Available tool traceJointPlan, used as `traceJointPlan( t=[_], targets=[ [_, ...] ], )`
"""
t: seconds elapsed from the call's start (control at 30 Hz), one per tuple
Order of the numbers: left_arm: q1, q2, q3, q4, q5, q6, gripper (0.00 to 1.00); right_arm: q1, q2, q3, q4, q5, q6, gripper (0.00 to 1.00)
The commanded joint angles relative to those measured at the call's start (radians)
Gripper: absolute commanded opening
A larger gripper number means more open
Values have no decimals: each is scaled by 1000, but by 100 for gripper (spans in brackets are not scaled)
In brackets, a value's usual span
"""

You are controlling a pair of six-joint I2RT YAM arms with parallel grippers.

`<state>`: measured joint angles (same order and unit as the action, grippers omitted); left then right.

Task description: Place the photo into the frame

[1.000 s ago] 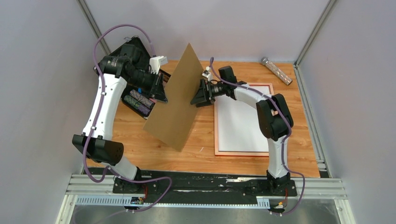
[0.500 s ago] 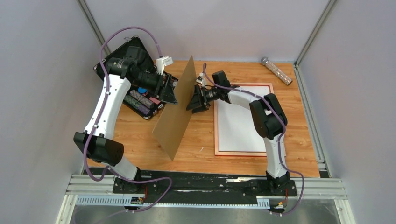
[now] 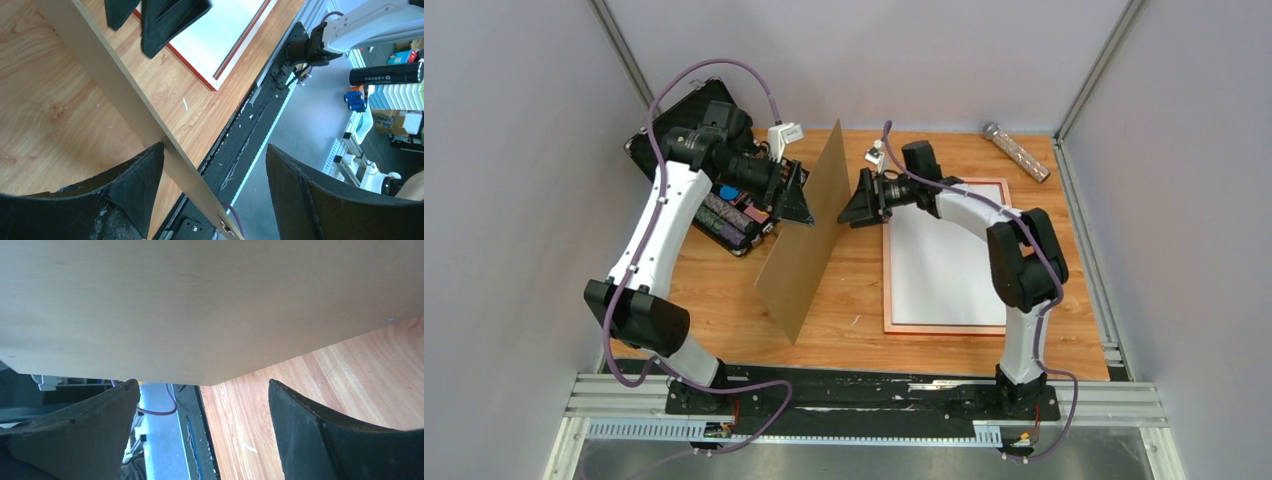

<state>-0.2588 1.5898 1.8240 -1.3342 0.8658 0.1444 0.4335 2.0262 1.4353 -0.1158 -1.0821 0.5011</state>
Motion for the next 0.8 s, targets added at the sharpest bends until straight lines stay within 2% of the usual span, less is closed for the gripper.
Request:
traceJointPlan(
  t=[0.0, 0.23, 0.5, 0.77],
  targets=[
    [-17, -36, -39, 74, 33, 1, 83, -33, -161, -7, 36, 29, -32, 98],
    [-38, -35, -97, 160, 46, -8, 89, -40, -242, 75, 36, 55, 69, 100],
    [-107, -45, -112, 210, 63, -19, 93, -71, -216, 144, 33, 29, 137, 100],
    [-155, -32, -100, 231, 45, -28, 99, -81, -250, 128, 44, 10, 169, 100]
  ],
)
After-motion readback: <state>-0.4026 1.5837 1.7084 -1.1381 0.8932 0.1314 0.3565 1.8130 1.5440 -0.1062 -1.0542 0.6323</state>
